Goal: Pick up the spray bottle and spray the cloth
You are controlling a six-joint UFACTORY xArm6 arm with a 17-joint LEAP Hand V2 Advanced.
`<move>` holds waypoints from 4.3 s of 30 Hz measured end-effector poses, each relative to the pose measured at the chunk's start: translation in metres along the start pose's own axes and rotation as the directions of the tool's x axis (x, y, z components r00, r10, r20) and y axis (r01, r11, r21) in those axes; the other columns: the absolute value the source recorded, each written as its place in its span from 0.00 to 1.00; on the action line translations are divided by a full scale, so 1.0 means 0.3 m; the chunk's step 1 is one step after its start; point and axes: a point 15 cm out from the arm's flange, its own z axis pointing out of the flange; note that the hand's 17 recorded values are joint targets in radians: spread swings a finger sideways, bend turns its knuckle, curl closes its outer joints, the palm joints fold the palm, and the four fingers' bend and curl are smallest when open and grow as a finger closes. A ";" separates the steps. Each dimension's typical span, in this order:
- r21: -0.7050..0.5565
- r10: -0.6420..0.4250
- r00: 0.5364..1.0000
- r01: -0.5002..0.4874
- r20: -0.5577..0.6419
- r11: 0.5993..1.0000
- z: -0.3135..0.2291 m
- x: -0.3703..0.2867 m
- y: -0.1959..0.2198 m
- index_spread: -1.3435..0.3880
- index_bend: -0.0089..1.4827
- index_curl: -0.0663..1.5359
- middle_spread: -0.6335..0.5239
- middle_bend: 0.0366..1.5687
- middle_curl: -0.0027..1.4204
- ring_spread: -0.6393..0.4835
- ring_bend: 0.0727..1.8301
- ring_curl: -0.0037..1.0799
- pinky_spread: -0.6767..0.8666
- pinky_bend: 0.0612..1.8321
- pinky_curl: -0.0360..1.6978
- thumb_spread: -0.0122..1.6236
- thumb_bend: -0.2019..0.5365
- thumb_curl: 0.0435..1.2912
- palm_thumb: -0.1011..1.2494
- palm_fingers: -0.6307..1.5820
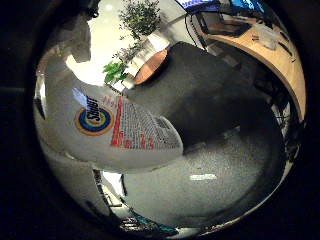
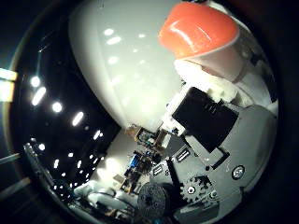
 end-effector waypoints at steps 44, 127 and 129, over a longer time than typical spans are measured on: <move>-0.777 -0.412 0.894 0.130 -0.177 0.616 0.279 -0.991 0.300 0.63 0.78 0.43 0.39 0.83 0.49 0.39 0.77 0.51 0.25 0.69 0.40 0.59 0.26 0.81 0.82 0.84; -0.255 -0.491 0.839 0.540 0.234 0.802 0.583 -1.585 0.524 0.63 0.78 0.43 0.39 0.83 0.49 0.39 0.77 0.51 0.25 0.69 0.40 0.57 0.26 0.81 0.82 0.84; -0.224 -0.485 0.832 0.544 0.271 0.808 0.614 -1.625 0.556 0.63 0.78 0.43 0.39 0.83 0.49 0.39 0.77 0.51 0.25 0.69 0.40 0.57 0.26 0.81 0.82 0.84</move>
